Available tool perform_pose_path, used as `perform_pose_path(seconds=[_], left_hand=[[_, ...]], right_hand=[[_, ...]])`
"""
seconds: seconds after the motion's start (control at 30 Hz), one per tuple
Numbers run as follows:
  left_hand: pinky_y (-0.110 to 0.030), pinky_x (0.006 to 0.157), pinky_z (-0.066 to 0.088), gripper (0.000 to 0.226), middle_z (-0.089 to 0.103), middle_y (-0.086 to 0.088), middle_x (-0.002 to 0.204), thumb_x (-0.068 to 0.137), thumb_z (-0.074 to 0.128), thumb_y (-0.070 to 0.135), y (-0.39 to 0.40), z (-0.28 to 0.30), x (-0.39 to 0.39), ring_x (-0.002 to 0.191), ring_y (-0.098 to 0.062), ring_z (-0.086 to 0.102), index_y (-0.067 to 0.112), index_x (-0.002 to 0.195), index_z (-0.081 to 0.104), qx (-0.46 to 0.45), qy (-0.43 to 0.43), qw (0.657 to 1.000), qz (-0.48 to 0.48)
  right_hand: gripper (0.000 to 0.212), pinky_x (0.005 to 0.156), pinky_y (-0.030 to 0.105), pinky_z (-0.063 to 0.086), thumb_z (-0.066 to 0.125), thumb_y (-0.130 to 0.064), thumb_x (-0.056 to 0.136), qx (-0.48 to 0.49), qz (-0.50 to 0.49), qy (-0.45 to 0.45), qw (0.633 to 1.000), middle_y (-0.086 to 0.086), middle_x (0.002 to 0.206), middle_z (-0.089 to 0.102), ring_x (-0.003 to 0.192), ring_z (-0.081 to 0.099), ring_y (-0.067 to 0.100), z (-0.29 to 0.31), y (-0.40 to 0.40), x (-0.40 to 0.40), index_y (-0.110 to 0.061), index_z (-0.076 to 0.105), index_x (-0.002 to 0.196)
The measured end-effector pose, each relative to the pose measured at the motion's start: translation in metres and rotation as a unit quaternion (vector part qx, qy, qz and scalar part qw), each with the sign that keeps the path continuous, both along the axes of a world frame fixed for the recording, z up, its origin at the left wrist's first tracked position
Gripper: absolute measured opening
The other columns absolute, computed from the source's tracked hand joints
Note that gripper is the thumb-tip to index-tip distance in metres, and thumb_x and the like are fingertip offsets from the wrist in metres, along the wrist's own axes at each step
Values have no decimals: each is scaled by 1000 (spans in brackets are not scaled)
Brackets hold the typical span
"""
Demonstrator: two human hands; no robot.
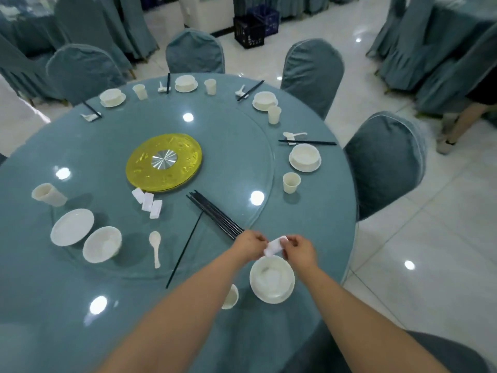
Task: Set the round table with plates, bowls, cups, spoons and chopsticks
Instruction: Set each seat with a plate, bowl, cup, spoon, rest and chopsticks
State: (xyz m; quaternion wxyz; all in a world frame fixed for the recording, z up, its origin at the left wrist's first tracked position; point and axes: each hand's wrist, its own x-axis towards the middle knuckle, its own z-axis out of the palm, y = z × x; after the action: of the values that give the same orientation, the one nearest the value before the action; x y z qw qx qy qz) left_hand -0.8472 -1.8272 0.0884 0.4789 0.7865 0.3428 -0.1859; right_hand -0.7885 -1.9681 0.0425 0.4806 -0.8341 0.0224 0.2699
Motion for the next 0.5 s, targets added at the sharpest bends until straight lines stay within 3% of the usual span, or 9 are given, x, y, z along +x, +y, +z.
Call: perform_pose_path(seconds=[0.13, 0.27, 0.4, 0.5], left_hand=[[-34, 79, 59, 16, 73, -13, 79, 84, 59, 9, -14, -21, 22, 66, -20, 66, 6, 92, 73, 1, -1, 1000, -1], [-27, 74, 52, 14, 75, -9, 86, 83, 61, 16, -15, -44, 53, 75, -20, 65, 13, 87, 74, 38, 0, 999, -31], [-33, 82, 56, 17, 75, -11, 86, 81, 61, 12, -11, -65, 81, 87, -24, 71, 10, 90, 75, 37, 14, 998, -41], [-29, 74, 54, 15, 75, -9, 83, 78, 64, 14, -8, -82, 96, 84, -23, 69, 11, 86, 76, 60, 17, 995, -74]], right_hand=[[10, 75, 42, 57, 61, -13, 89, 39, -79, 74, 993, 12, 75, 71, 66, 65, 24, -22, -12, 14, -11, 69, 84], [21, 62, 32, 54, 52, 1, 91, 99, -165, 151, 970, 10, 66, 64, 55, 56, 17, -44, -6, 36, -4, 67, 105], [32, 46, 21, 50, 52, 2, 90, 59, -163, 148, 974, 8, 64, 63, 44, 54, 10, -60, 3, 63, -13, 63, 116], [30, 56, 34, 54, 52, 2, 87, 1, -147, 131, 980, 11, 65, 62, 52, 55, 19, -79, 9, 78, -6, 66, 112]])
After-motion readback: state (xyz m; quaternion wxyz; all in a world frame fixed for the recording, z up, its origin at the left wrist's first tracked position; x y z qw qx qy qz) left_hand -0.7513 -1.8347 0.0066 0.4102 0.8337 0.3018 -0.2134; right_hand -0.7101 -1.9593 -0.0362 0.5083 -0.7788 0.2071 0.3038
